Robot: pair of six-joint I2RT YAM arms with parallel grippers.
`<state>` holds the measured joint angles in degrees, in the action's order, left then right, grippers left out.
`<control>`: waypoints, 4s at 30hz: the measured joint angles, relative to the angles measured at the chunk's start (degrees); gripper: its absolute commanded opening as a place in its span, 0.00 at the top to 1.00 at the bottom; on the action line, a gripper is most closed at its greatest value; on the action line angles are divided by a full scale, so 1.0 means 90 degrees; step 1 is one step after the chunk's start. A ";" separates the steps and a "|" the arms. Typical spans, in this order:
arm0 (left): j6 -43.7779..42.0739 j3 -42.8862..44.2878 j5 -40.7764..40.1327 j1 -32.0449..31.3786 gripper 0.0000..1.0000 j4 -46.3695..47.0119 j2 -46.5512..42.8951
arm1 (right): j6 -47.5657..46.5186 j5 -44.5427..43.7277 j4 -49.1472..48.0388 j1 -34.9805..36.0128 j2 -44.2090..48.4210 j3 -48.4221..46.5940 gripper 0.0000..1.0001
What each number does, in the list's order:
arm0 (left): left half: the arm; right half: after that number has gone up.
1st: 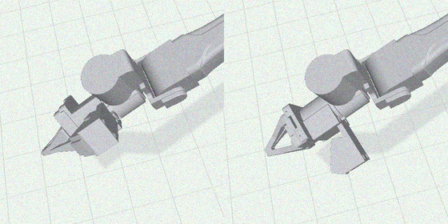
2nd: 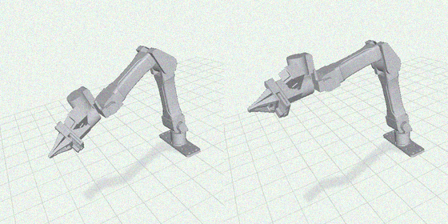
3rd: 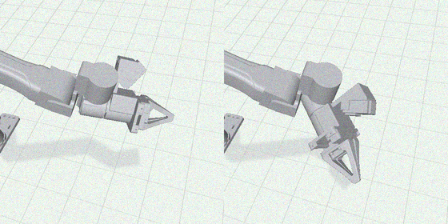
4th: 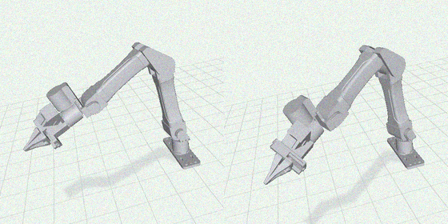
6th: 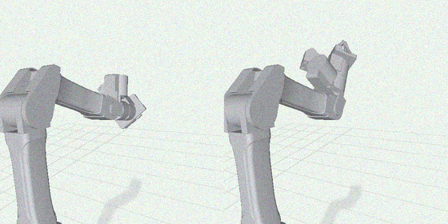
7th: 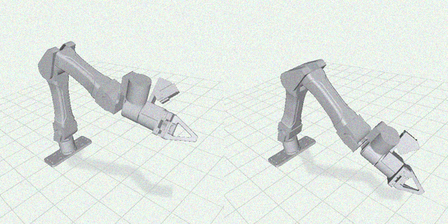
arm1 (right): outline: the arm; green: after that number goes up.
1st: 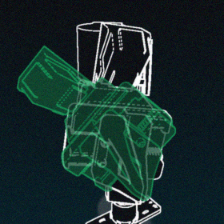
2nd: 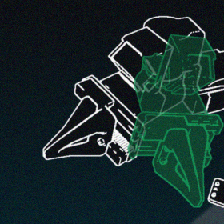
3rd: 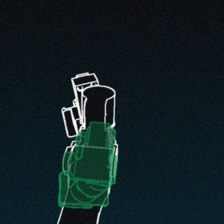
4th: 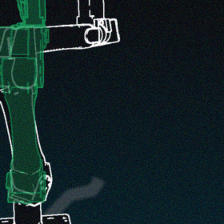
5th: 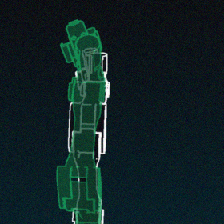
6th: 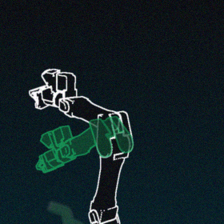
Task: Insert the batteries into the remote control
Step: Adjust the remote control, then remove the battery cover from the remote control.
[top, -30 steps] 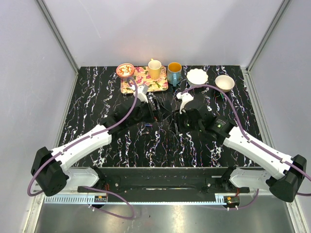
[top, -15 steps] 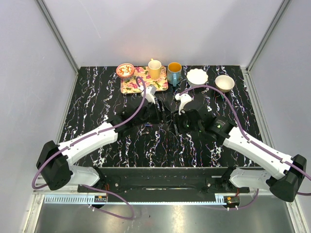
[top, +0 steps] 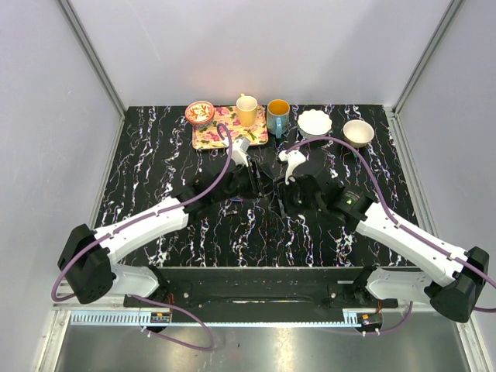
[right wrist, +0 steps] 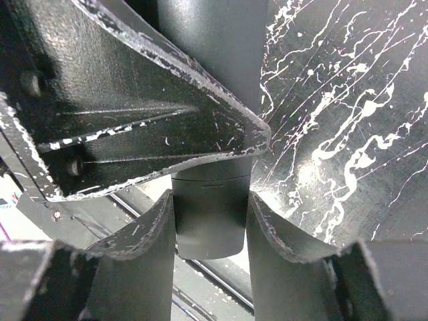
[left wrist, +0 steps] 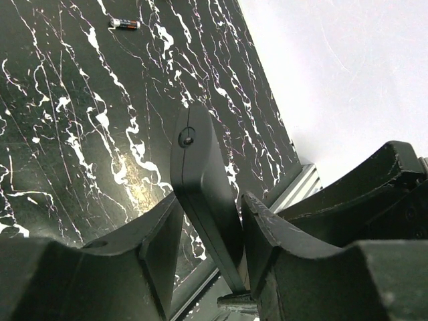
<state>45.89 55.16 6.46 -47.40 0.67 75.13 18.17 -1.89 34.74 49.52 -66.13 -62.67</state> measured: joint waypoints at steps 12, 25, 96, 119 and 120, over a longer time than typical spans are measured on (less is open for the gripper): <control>0.0192 -0.0172 0.0143 -0.0126 0.82 0.0364 0.0027 | 0.0002 0.0005 0.0027 0.0000 0.0000 -0.0002 1.00; 0.0311 -0.0267 0.0168 -0.0180 1.00 0.0685 0.0044 | 0.0039 -0.0002 0.0202 0.0000 0.0007 -0.0109 0.00; 0.0741 -0.3546 -0.1576 0.0629 1.00 0.4279 -0.2210 | 0.4758 0.2324 -0.6399 -0.0840 -0.0886 0.2346 0.41; 0.0838 -0.3548 -0.1627 0.0656 1.00 0.4316 -0.2246 | 0.4823 0.2327 -0.6574 -0.0852 -0.0886 0.2421 0.50; 0.0838 -0.3548 -0.1630 0.0656 1.00 0.4311 -0.2256 | 0.4830 0.2329 -0.6598 -0.0852 -0.0886 0.2431 0.45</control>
<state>53.43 23.22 -8.21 -41.50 39.46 54.83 61.65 19.07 -24.64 41.85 -74.11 -40.80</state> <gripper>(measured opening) 0.200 0.481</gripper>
